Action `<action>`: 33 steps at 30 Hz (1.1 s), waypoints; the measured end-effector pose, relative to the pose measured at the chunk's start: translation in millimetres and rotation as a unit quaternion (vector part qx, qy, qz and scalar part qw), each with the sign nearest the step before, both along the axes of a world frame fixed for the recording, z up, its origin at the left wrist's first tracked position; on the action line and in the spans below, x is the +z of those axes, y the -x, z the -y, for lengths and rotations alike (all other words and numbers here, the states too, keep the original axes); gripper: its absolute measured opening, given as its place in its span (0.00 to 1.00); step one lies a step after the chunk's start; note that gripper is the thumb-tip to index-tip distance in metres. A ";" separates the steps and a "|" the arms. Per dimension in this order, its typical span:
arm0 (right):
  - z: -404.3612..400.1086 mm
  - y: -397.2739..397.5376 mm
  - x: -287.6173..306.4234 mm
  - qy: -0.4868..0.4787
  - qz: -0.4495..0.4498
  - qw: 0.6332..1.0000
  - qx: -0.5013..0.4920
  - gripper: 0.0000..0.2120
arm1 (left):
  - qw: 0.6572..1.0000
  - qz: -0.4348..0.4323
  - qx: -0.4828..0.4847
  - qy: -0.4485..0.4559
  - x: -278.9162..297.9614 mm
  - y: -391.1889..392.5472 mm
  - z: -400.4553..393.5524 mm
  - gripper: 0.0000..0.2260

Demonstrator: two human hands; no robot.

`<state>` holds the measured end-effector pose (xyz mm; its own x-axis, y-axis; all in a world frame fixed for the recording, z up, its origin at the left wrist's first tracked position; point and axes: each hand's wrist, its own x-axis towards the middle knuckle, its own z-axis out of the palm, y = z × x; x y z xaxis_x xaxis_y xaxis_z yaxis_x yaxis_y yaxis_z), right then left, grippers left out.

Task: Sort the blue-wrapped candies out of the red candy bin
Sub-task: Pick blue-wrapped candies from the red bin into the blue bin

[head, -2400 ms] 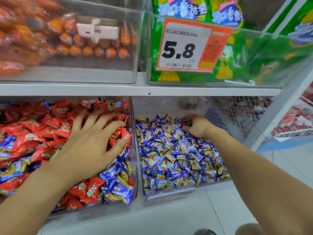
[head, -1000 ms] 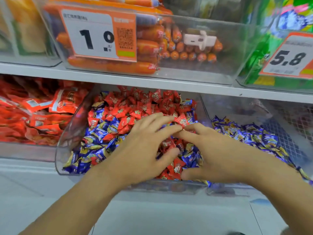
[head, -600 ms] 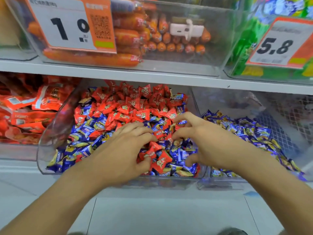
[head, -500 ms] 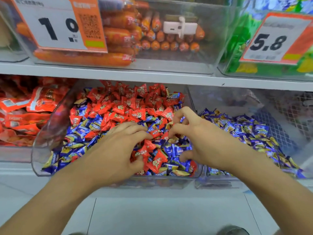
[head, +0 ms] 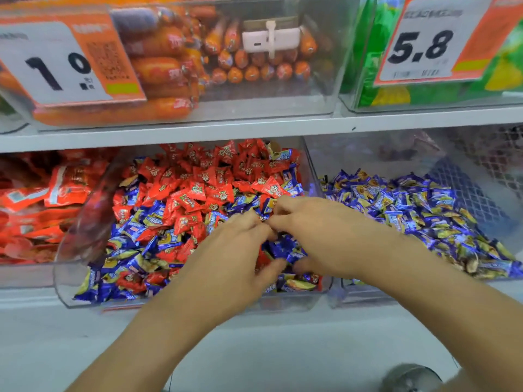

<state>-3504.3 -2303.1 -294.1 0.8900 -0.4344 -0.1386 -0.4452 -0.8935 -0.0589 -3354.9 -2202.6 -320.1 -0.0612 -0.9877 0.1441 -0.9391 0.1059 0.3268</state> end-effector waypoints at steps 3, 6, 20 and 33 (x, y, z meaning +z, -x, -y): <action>2.3 -4.9 -3.0 0.009 0.041 0.999 0.001 0.11 | 0.999 0.006 0.025 -0.024 -1.2 -1.5 3.8 0.14; 7.7 -1.6 -6.2 0.004 0.079 0.997 -0.011 0.10 | 0.997 0.015 0.058 -0.045 2.5 -4.1 4.1 0.14; -1.1 45.3 15.6 -0.152 0.412 0.875 -0.204 0.04 | 0.996 0.066 0.020 -0.050 0.0 -4.0 17.2 0.07; -3.2 40.5 9.5 -0.245 0.449 0.821 -0.251 0.08 | 0.999 0.039 0.026 0.013 -15.4 28.9 26.1 0.24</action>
